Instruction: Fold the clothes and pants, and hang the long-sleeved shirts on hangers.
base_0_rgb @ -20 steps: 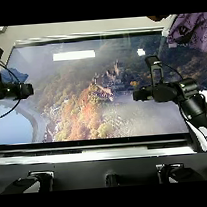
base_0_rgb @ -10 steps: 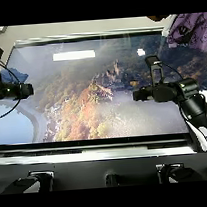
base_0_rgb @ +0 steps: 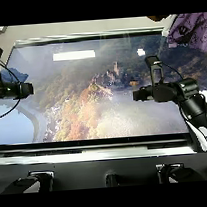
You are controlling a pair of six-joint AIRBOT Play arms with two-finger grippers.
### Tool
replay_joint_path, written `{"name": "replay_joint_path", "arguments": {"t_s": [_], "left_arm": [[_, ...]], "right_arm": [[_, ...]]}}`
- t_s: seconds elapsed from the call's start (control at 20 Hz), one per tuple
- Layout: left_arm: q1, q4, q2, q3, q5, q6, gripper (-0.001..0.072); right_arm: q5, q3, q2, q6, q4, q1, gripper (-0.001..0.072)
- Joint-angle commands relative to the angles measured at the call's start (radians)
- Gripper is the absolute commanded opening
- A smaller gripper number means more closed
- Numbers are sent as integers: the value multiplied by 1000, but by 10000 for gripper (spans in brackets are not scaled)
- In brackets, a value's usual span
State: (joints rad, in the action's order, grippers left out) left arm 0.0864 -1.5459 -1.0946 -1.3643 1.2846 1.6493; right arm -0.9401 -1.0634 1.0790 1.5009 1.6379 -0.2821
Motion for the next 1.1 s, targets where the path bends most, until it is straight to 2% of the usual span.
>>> {"name": "replay_joint_path", "arguments": {"t_s": [0.0,0.05,0.1,0.15,0.2,0.25,0.3,0.35,0.45,0.65,0.75,0.85,1.05], "left_arm": [[0,0,-1,1,-19,0,19],[0,1,-5,2,-29,6,21],[0,-1,-10,2,-26,52,78],[0,-21,-18,3,-14,123,321],[0,-58,-31,3,11,168,719],[-9,-103,-48,3,16,170,720],[-34,-141,-76,2,-2,211,720],[-83,-145,-111,0,-38,246,720],[-220,-142,-227,-53,-114,263,720],[-421,-111,-588,-385,-179,258,720],[-452,-111,-781,-575,-212,212,720],[-459,-114,-936,-705,-259,206,720],[-459,-114,-1068,-702,-526,221,720]], "right_arm": [[0,-1,-1,0,-1,-1,28],[0,-1,-1,0,-1,-1,28],[0,-1,-1,0,-1,-1,28],[0,-1,-1,0,-1,-1,28],[0,-1,-1,0,-1,-1,28],[0,-1,-1,0,-1,-1,28],[0,-1,-1,0,-1,-1,28],[0,-1,-1,0,-1,-1,28],[0,-1,-1,0,-1,-1,28],[0,-1,-1,0,-1,-1,28],[0,-1,-1,0,-1,-1,28],[0,-1,-1,0,-1,-1,28],[0,-1,-1,0,-1,-1,28]]}}
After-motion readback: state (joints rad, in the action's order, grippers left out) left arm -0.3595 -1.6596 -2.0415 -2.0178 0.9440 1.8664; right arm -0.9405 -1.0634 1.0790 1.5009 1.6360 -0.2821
